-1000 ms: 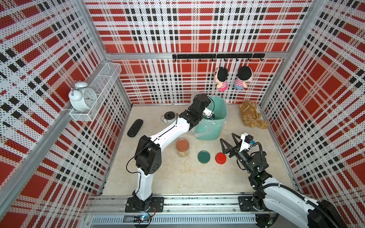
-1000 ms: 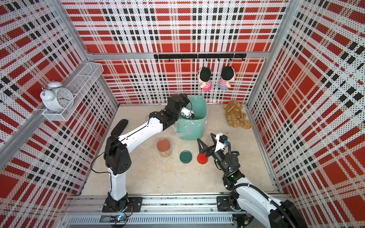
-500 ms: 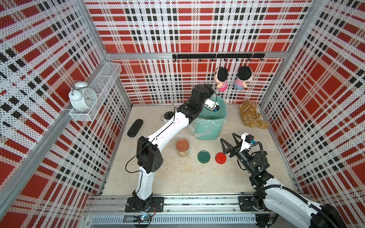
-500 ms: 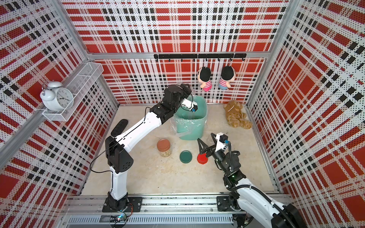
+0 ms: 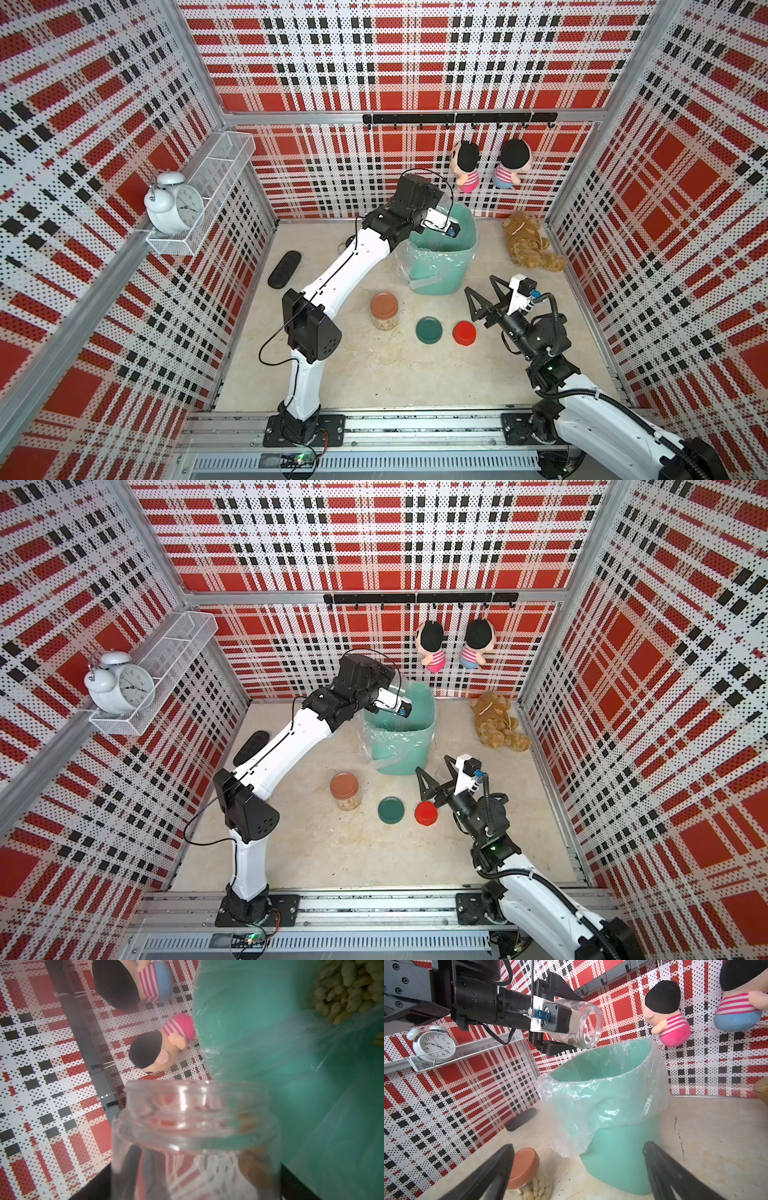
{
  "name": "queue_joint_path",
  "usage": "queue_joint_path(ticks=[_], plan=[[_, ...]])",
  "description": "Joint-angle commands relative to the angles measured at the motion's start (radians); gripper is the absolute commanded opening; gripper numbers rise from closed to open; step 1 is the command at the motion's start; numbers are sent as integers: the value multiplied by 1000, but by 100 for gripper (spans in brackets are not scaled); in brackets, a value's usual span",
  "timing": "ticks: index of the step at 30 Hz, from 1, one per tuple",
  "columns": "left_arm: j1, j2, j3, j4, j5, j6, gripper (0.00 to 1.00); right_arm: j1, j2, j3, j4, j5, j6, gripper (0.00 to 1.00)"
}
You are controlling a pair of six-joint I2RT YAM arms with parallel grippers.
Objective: Empty moldy peanuts from jars
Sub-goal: Pour the moldy peanuts from the jar into the trash bin.
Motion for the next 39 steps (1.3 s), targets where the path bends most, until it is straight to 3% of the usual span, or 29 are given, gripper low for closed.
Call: queue_joint_path(ticks=[1,6,12,20,23,26,28,39], plan=[[-5,-11,38,-34,8,-56,0,-15,0,29,-18,-8,-5,100],[-38,-9,0,7,-203,6,0,-46,-4,52,-36,-31,12,100],[-37,-28,31,98,-314,56,0,-75,-2,44,-20,-54,34,100],[-41,-84,-29,142,-436,142,0,-77,40,21,52,-78,74,100],[-34,-113,-152,202,-501,204,0,-77,41,15,64,-83,78,100],[-26,-170,-359,280,-471,264,0,-77,23,8,52,-71,75,100],[-22,-169,-406,302,-494,292,0,-78,6,6,38,-65,66,100],[-50,-84,-95,300,-471,350,0,-79,32,2,75,-75,83,100]])
